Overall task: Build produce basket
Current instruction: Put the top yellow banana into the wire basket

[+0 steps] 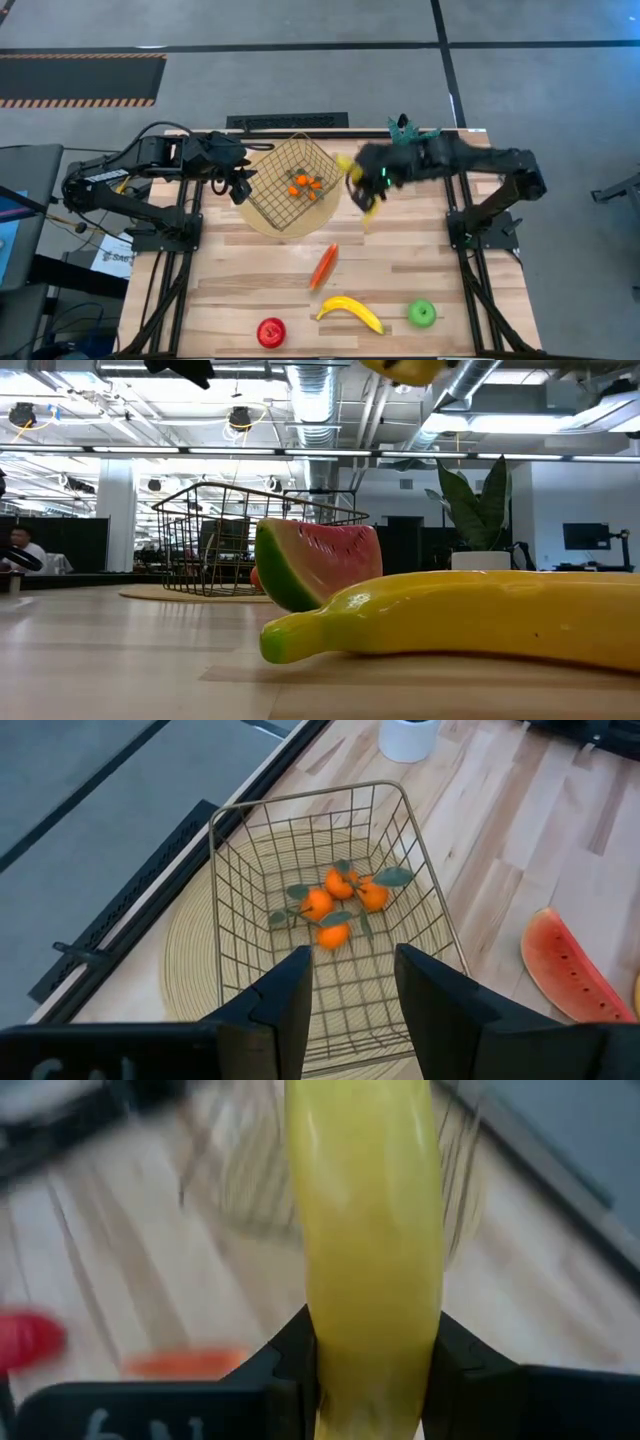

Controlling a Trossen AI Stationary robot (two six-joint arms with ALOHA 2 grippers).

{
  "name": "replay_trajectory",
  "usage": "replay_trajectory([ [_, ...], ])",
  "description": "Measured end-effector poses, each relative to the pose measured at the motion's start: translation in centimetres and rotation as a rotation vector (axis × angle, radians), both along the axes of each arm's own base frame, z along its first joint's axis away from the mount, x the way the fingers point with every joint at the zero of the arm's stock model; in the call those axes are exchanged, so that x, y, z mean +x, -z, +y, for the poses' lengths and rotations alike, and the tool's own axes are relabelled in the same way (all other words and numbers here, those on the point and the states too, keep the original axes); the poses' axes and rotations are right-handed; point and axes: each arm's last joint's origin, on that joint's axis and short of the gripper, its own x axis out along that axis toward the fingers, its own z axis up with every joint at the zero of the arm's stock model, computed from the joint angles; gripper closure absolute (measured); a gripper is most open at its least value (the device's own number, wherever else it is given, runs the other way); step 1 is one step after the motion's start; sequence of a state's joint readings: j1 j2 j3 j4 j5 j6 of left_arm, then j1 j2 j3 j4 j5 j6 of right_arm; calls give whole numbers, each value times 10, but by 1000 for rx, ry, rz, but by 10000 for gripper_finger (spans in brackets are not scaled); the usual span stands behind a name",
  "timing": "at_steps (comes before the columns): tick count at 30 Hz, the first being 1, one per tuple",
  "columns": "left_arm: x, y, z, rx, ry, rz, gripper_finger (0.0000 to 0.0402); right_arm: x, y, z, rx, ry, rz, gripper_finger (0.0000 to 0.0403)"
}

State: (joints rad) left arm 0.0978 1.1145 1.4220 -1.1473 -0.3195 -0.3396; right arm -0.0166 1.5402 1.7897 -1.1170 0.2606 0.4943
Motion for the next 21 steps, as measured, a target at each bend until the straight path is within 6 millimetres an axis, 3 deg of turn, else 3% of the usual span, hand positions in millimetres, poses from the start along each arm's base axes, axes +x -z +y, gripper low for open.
replay_trajectory([
  [5,-1,1,0,1,4,16,269,21,-1,-41,-60,18,-111,289],
  [8,-1,1,0,7,11,20,269,44,17,-61,-36,-11,-109,289],
  [14,-2,1,0,10,16,23,269,101,64,-84,16,-97,-71,289],
  [21,-2,1,0,13,18,24,269,156,75,-101,-27,-160,-82,289],
])
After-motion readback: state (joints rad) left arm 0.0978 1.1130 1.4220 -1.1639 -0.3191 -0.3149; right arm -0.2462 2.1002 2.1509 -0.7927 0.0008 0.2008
